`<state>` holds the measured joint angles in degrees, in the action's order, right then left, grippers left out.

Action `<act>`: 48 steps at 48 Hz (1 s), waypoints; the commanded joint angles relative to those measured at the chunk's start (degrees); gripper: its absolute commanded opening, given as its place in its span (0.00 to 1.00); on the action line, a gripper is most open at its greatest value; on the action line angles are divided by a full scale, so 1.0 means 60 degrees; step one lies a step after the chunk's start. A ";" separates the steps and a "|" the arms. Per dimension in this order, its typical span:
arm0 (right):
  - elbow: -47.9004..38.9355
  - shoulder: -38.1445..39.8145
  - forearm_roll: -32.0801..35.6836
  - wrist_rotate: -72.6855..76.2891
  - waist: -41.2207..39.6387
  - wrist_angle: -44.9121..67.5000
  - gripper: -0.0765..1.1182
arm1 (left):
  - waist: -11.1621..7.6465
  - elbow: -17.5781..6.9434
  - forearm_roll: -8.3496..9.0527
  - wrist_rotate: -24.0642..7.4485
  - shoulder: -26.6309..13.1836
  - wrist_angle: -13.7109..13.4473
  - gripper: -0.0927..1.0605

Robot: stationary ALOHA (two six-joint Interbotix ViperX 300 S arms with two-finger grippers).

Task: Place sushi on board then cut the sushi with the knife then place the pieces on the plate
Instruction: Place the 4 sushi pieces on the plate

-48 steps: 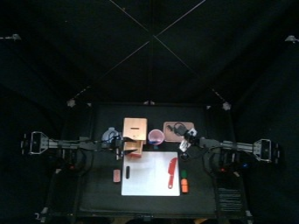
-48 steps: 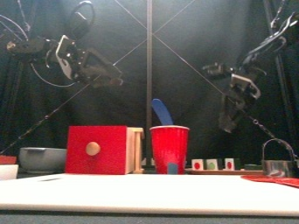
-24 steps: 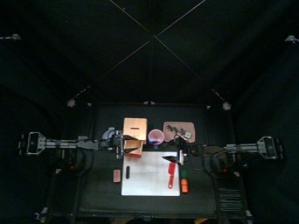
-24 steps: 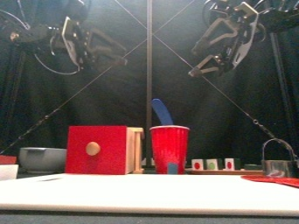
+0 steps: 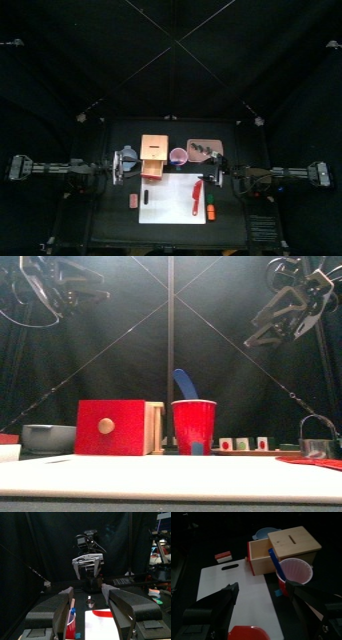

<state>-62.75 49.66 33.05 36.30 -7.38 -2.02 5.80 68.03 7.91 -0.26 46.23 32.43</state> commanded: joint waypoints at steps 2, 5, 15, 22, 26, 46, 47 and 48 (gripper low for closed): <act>0.0059 0.0015 0.0146 0.0000 -0.0029 -0.0088 0.92 | 0.0059 -0.0176 -0.0015 0.0015 0.0044 -0.0308 0.83; 0.0044 -0.0059 0.0146 -0.0015 -0.0073 -0.0103 0.92 | 0.0073 -0.0205 -0.0015 0.0029 0.0059 -0.0337 0.83; -0.0015 -0.0190 0.0146 -0.0044 -0.0205 -0.0117 0.92 | -0.0015 -0.0146 -0.0161 0.0073 0.0044 -0.0410 0.83; -0.0146 -0.0234 0.0088 0.0029 -0.0381 -0.0117 0.92 | -0.0015 -0.0044 -0.0396 0.0059 0.0044 -0.0410 0.83; -0.0234 -0.0234 0.0073 0.0059 -0.0396 -0.0117 0.92 | 0.0000 -0.0029 -0.0513 0.0015 0.0044 -0.0410 0.83; -0.0308 -0.0249 0.0073 0.0029 -0.0469 -0.0425 0.92 | 0.0542 -0.0073 -0.0571 0.0000 0.0044 -0.0410 0.83; -0.0308 -0.0249 0.0073 0.0029 -0.0469 -0.0454 0.92 | 0.0542 -0.0073 -0.0571 0.0000 0.0059 -0.0410 0.83; -0.0308 -0.0249 0.0073 0.0029 -0.0469 -0.0483 0.92 | 0.0542 -0.0059 -0.0571 0.0000 0.0044 -0.0410 0.83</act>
<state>-65.13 48.43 33.57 36.65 -10.02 -4.66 8.79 68.64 4.66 -0.18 46.58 29.71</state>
